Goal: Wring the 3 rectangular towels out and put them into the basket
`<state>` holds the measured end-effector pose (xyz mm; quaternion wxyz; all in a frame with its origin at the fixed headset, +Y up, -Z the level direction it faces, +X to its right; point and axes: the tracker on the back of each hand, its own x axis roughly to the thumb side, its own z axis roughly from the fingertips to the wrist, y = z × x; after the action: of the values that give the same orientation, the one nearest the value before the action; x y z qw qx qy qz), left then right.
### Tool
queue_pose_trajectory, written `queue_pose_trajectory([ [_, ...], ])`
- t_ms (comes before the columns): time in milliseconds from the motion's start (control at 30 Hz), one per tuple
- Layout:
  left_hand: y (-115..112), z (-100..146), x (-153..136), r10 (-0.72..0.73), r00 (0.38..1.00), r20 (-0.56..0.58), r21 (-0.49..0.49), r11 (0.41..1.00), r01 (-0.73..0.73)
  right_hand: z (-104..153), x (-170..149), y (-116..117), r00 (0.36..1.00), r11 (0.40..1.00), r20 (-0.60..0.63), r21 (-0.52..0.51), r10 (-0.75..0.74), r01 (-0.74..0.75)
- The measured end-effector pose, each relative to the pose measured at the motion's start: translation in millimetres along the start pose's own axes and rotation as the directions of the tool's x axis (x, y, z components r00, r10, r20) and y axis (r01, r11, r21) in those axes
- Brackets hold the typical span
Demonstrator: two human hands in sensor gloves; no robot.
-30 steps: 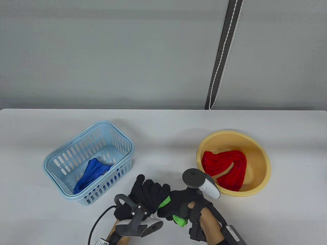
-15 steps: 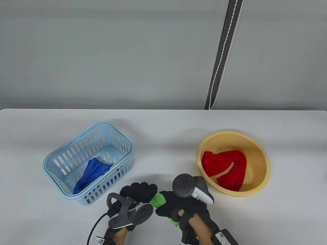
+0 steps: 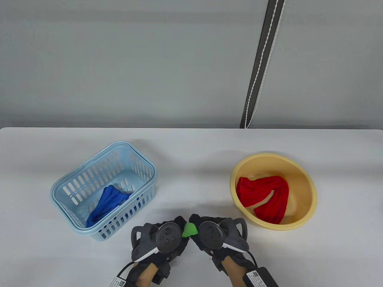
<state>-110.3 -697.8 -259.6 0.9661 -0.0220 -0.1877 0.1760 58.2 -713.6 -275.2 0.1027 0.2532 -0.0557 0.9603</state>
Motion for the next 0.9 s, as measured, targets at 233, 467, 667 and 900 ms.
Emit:
queue_pose_trajectory([
  [233, -2, -6, -9, 0.289, 0.952, -0.101, -0.148, 0.942, -0.301, 4, 1, -4, 0.998, 0.995, 0.049, -0.093, 0.037, -0.033],
  [467, -9, -10, -19, 0.505, 0.822, -0.262, -0.343, 0.748, -0.569, 6, 5, -6, 0.988, 0.982, 0.116, -0.169, 0.105, -0.085],
  [667, -18, -14, -28, 0.692, 0.652, -0.309, -0.415, 0.519, -0.747, 8, 7, -11, 0.986, 0.967, 0.129, -0.243, 0.106, -0.072],
  [900, -30, -17, -33, 0.835, 0.418, -0.358, -0.486, 0.216, -0.847, 9, 13, -21, 0.978, 0.945, 0.141, -0.310, 0.154, -0.104],
])
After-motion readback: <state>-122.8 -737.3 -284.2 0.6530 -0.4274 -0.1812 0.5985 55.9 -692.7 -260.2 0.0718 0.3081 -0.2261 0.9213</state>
